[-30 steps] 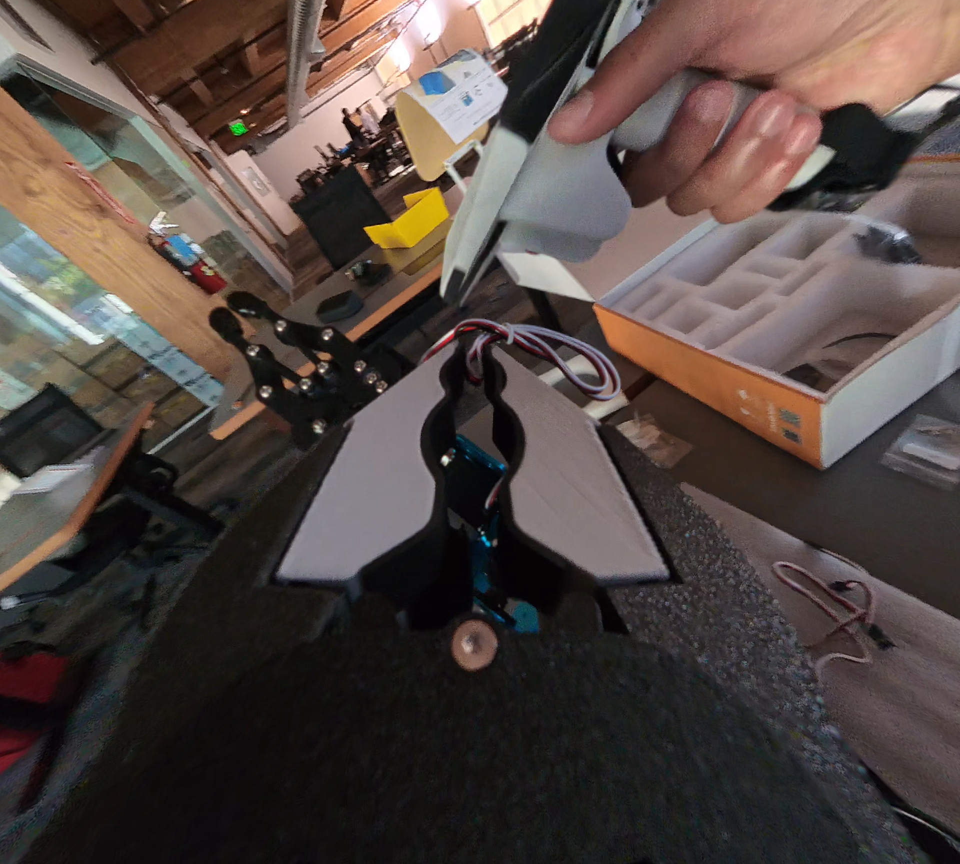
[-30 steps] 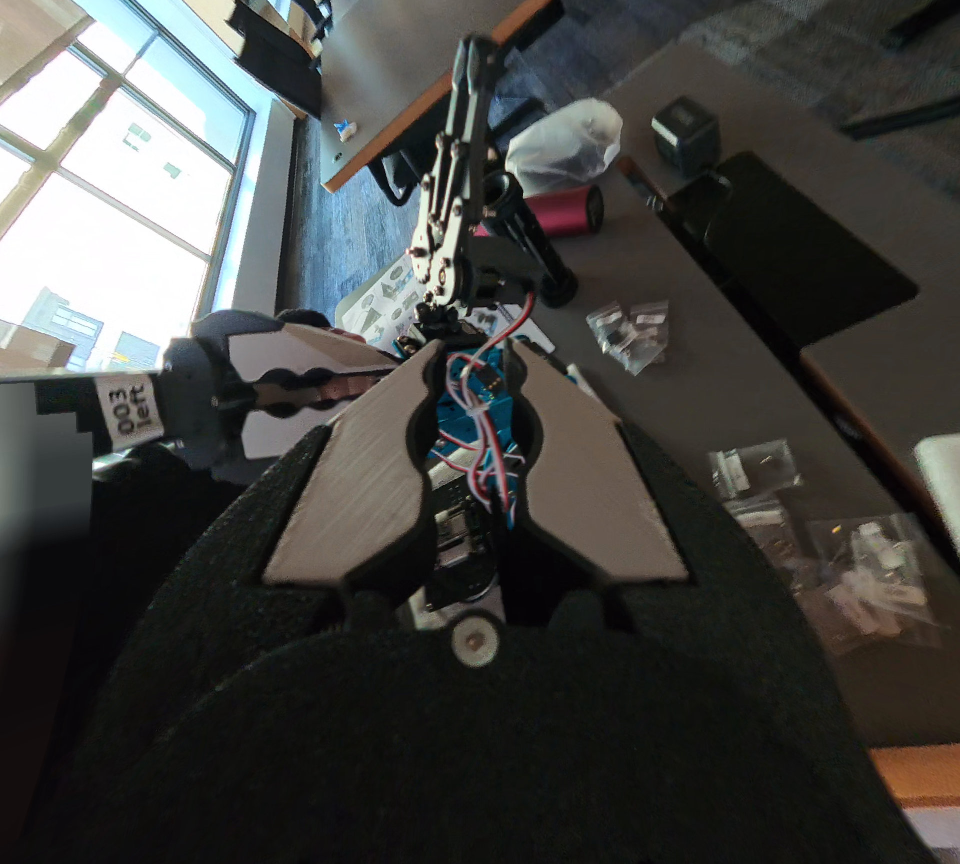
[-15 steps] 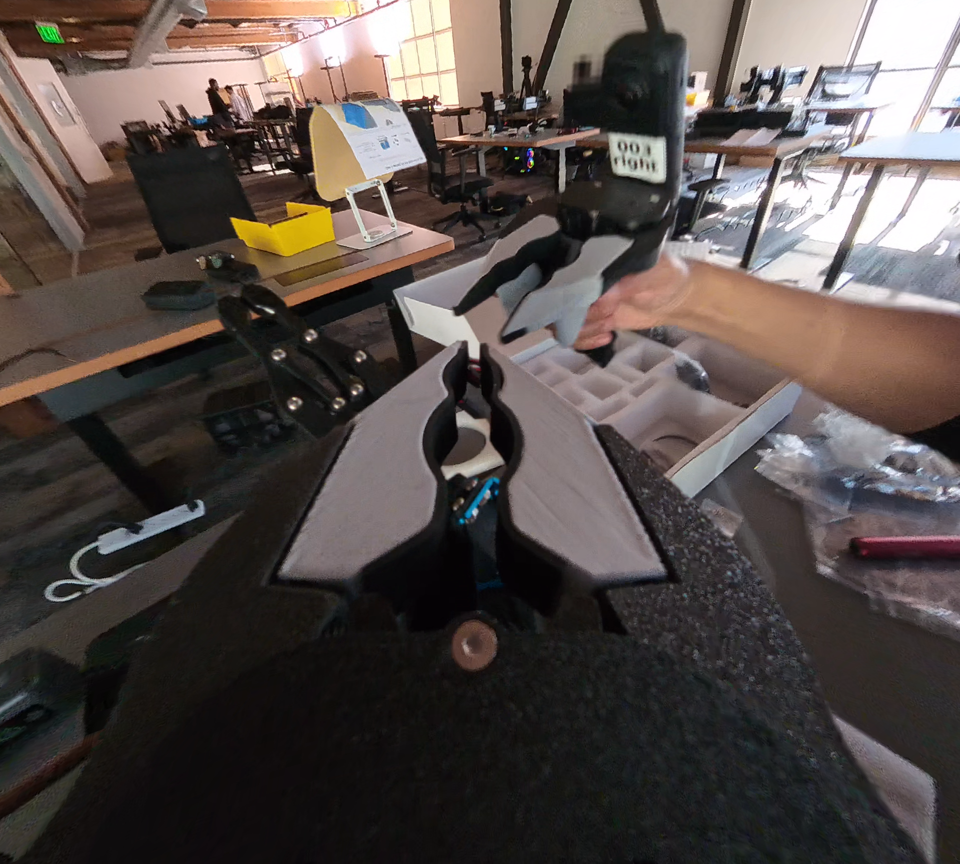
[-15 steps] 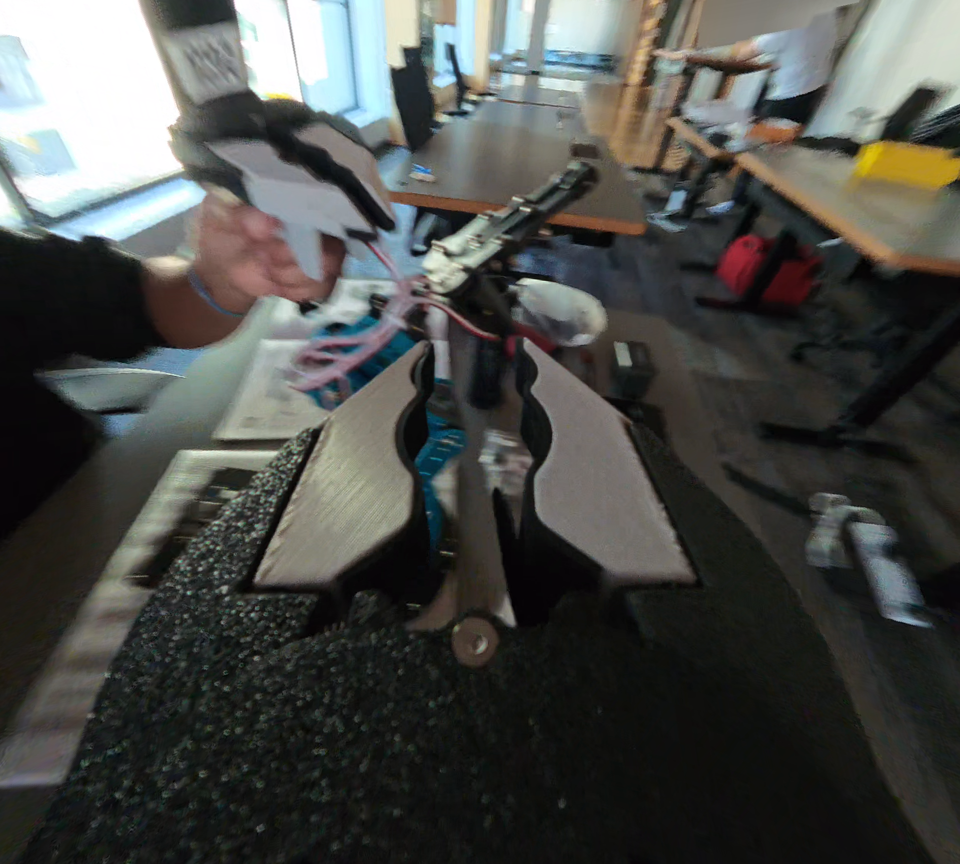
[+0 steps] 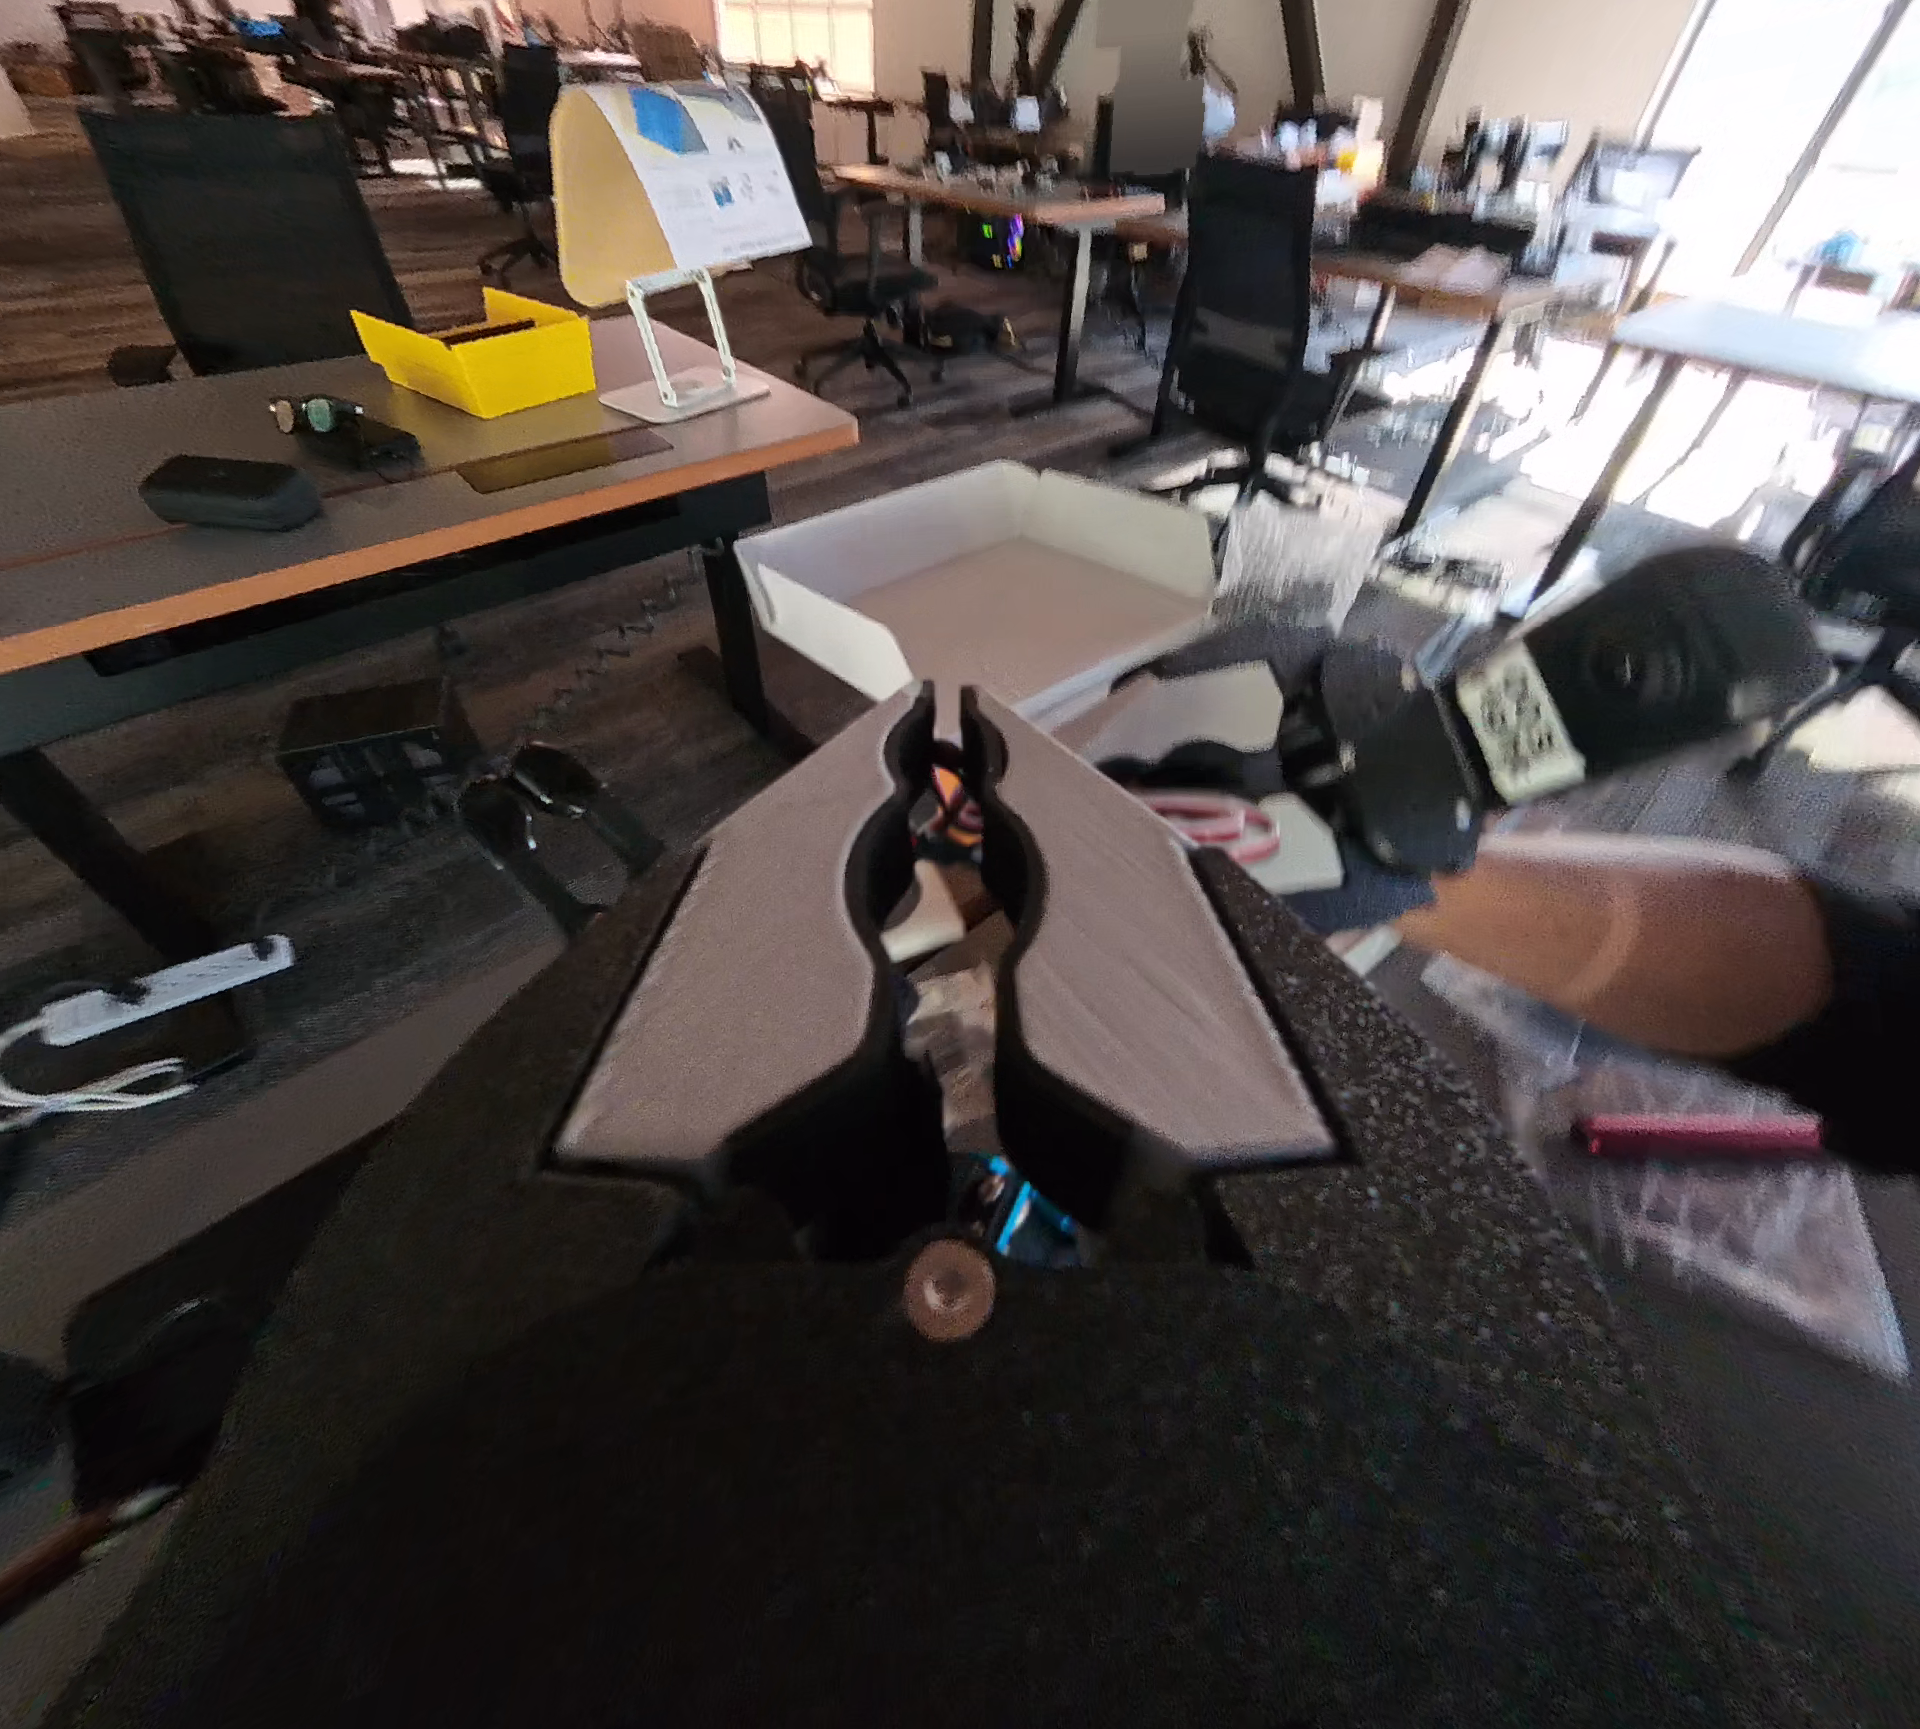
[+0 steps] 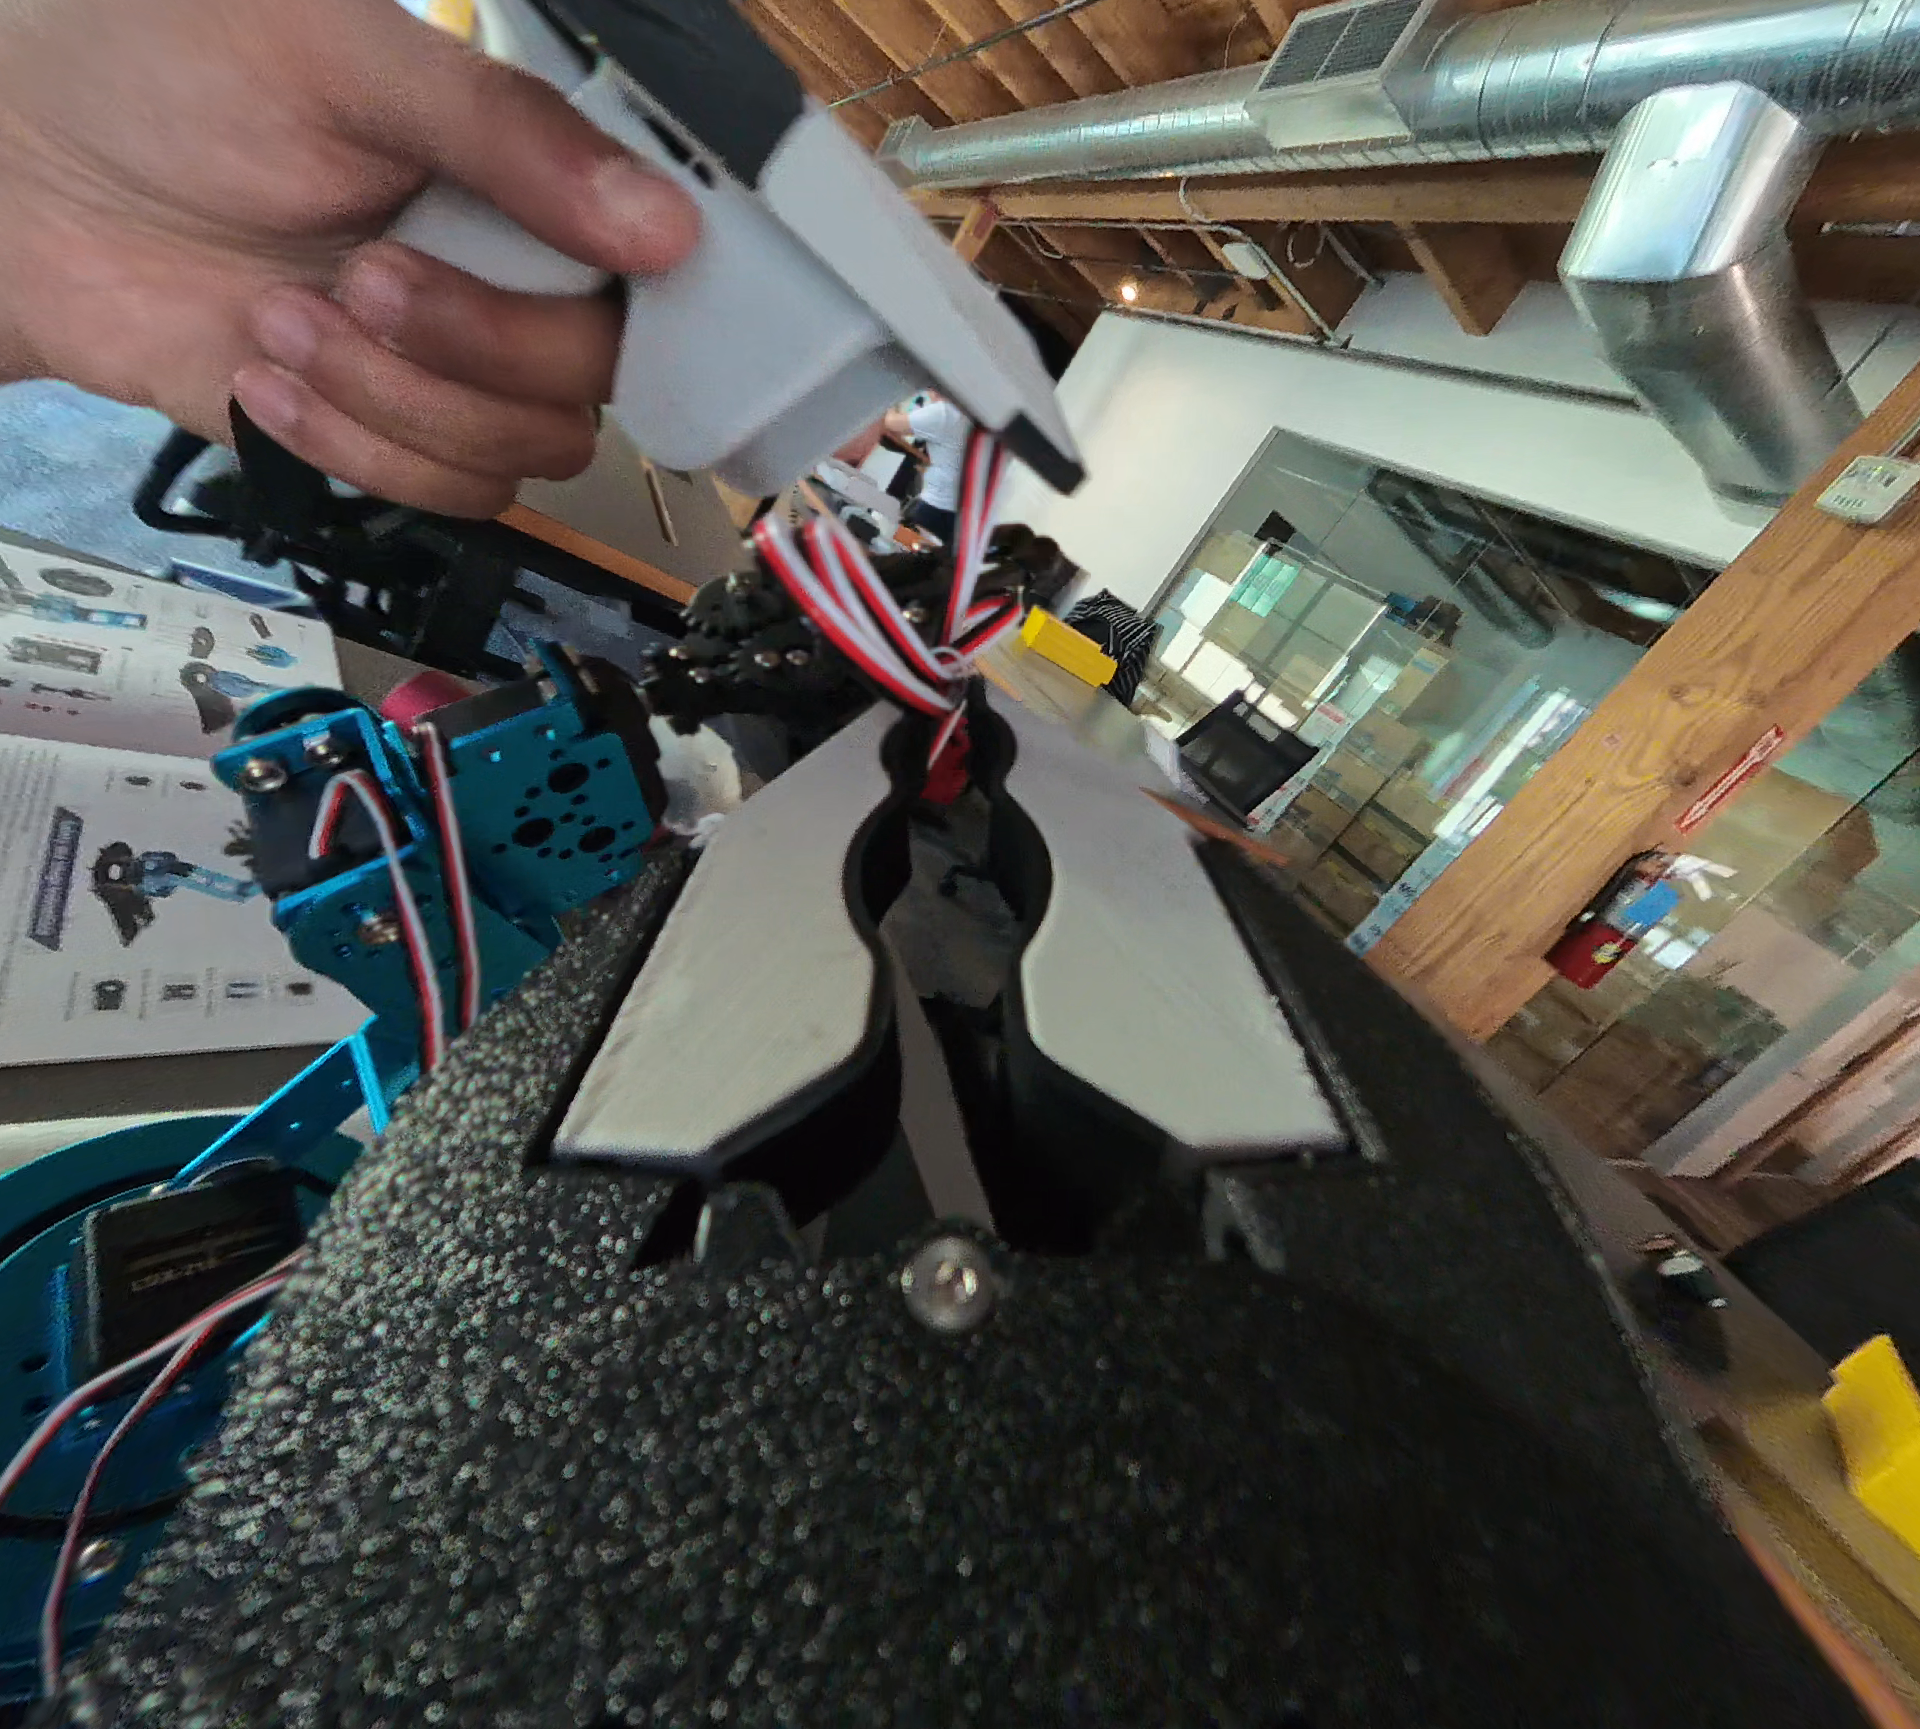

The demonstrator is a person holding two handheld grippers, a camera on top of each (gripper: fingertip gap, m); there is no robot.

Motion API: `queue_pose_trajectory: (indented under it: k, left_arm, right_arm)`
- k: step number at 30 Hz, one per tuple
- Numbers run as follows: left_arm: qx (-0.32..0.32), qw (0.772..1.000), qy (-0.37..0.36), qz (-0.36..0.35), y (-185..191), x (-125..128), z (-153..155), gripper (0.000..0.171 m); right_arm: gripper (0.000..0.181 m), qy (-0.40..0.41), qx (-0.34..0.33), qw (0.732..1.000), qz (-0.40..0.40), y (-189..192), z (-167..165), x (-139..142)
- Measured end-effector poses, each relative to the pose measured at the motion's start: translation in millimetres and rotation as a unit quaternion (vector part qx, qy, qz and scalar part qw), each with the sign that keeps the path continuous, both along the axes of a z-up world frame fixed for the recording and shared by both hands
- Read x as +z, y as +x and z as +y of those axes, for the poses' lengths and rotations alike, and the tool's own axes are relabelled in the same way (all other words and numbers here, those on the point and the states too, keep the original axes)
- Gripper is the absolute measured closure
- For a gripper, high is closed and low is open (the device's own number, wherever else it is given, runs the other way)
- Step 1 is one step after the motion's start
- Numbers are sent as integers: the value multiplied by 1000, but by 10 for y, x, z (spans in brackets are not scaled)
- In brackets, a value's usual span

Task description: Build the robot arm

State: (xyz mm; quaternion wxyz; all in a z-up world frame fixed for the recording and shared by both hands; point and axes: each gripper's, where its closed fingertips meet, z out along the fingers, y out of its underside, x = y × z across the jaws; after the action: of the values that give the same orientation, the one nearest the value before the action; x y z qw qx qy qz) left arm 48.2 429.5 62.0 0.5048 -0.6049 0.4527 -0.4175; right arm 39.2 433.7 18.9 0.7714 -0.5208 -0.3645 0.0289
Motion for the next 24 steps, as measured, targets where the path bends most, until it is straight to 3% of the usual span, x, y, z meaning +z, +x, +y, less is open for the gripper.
queue_pose_trajectory:
  k: [2,4,6,8,10,12,15,21,24]
  left_arm:
    - [-19,997,58,47,-24,-43,-39,167]
    - [-14,983,161,92,-67,5,-20,145]
    - [-26,952,271,141,-79,65,-55,141]
    - [-82,914,338,209,-39,-29,-171,137]
    - [-130,885,352,277,24,-182,-229,134]
    - [-139,865,353,329,108,-271,-138,131]
    - [-163,852,345,358,220,-344,-45,136]
    - [-222,846,336,348,270,-401,-76,164]
    - [-213,863,317,331,287,-342,-24,171]
  right_arm:
    - [177,-38,25,999,18,74,6,-13]
    - [176,-84,56,994,34,125,20,-34]
    - [177,-132,88,986,42,148,36,-74]
    - [177,-161,109,980,41,174,47,-71]
    - [177,-193,129,972,30,170,38,-65]
    - [177,-191,134,972,-2,145,28,-39]
    - [178,-205,127,969,-45,103,30,-28]
    - [177,-217,100,967,-91,212,87,-41]
    - [181,-201,91,971,-89,252,113,-17]
